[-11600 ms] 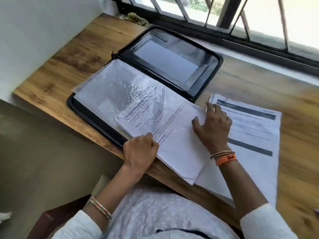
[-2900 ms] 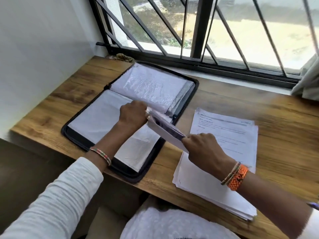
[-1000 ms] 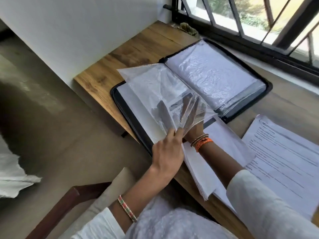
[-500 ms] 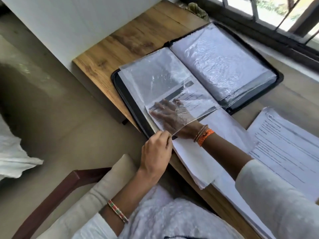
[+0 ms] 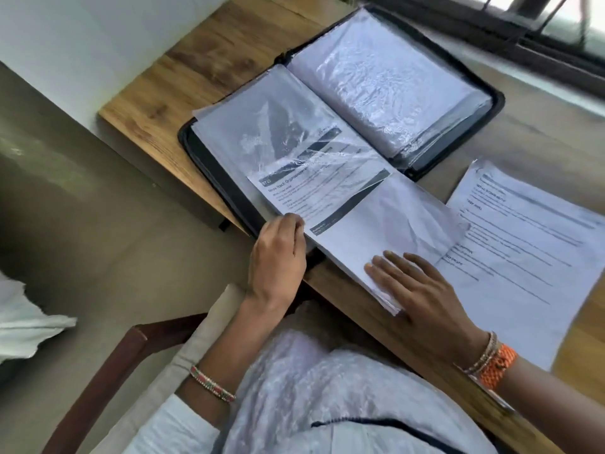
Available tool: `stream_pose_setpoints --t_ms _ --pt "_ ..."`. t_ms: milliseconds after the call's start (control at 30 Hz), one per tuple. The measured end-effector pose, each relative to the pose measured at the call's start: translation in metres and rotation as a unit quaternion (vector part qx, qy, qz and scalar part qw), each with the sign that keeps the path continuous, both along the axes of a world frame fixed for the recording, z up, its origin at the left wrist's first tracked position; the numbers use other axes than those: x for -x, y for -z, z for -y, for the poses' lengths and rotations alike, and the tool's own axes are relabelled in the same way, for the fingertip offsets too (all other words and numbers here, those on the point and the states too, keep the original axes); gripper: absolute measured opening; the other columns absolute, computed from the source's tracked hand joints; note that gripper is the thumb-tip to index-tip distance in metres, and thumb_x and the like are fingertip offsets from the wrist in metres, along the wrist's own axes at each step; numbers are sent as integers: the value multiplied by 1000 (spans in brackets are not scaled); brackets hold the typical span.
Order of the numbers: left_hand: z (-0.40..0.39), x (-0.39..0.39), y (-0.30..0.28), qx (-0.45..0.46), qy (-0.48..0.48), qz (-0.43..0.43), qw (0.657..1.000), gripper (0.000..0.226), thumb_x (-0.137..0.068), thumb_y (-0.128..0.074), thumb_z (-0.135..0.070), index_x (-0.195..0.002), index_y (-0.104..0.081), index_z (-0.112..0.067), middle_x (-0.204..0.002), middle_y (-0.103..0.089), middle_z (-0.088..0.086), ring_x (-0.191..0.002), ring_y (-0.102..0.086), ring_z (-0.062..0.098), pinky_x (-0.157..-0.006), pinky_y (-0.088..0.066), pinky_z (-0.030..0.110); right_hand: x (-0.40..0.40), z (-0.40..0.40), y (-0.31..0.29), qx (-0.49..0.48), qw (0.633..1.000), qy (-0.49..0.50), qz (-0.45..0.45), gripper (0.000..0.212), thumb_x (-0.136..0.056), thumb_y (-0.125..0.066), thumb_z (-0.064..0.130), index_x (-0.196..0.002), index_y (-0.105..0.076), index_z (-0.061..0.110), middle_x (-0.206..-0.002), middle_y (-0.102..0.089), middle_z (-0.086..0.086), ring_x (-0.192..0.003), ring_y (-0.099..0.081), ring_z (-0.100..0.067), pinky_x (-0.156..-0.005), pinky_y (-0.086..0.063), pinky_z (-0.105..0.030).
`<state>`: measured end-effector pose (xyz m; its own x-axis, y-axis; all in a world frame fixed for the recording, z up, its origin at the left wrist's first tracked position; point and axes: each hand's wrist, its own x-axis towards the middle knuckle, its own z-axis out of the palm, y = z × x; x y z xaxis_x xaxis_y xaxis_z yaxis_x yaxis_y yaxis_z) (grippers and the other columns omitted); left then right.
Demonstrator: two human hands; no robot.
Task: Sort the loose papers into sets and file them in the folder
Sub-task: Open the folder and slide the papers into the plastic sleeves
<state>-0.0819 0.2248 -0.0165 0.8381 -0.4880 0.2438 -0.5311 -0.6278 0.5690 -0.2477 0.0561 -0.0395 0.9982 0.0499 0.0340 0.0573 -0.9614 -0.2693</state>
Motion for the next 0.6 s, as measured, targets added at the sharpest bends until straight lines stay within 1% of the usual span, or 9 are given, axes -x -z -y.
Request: stream_pose_setpoints --t_ms 67,133,167,233,300,367,433,500,600 --pt "0 -1 -2 8 -3 -7 1000 6 -88 -59 1 -91 -64 -1 -84 -65 11 -77 -60 26 -68 -50 35 -1 9 4 17 999 20 48 50 -89 -40 18 -138 -49 12 -139 -53 -11 -130 -48 -31 -105 -34 -46" --pt "1 0 -3 11 4 -8 1000 10 -87 -57 5 -92 -64 1 -86 -66 12 -81 -60 28 -69 -52 38 -8 15 12 46 997 22 55 56 -84 -52 7 -140 -45 15 -139 -53 -11 -128 -49 -32 -104 -34 -47" --pt "2 1 -3 10 11 -6 1000 11 -87 -56 7 -92 -64 1 -86 -66 13 -81 -60 29 -69 -52 40 -15 17 16 56 997 13 58 54 -88 -52 8 -140 -44 16 -139 -53 -11 -127 -51 -32 -102 -36 -47" --pt "3 3 -3 7 20 -2 1000 13 -85 -56 9 -91 -65 1 -86 -66 13 -82 -60 29 -67 -53 41 -34 18 21 70 995 -16 70 43 -98 -37 13 -140 -45 16 -138 -54 -12 -124 -54 -33 -100 -43 -46" --pt "3 6 -4 -4 17 2 1000 13 -84 -59 9 -90 -65 -1 -85 -67 11 -81 -60 28 -63 -53 41 -63 14 20 74 994 -38 70 44 -98 -30 16 -139 -45 15 -137 -54 -13 -122 -55 -34 -97 -46 -47" --pt "2 8 -8 -22 2 13 1000 14 -82 -62 7 -86 -65 -5 -83 -67 7 -78 -60 27 -54 -51 37 -98 9 21 68 993 -59 72 46 -92 -38 14 -138 -46 13 -134 -56 -15 -120 -56 -35 -97 -47 -47" --pt "1 10 -13 -45 -22 34 998 17 -78 -69 5 -81 -64 -11 -76 -65 0 -72 -60 24 -46 -42 28 -135 4 18 53 994 -72 70 49 -89 -45 9 -137 -49 11 -135 -55 -15 -121 -55 -35 -99 -47 -46" --pt "3 11 -16 -61 -46 53 996 24 -70 -75 7 -77 -64 -14 -69 -61 -3 -65 -59 21 -44 -34 23 -163 3 21 36 995 -70 62 47 -91 -49 10 -138 -49 10 -139 -51 -16 -124 -52 -36 -100 -45 -47" --pt "7 11 -16 -73 -65 60 993 30 -64 -75 9 -77 -63 -15 -69 -61 -4 -63 -59 22 -45 -31 22 -180 0 26 14 996 -79 45 55 -92 -55 26 -143 -42 8 -146 -42 -17 -134 -41 -33 -109 -35 -47"
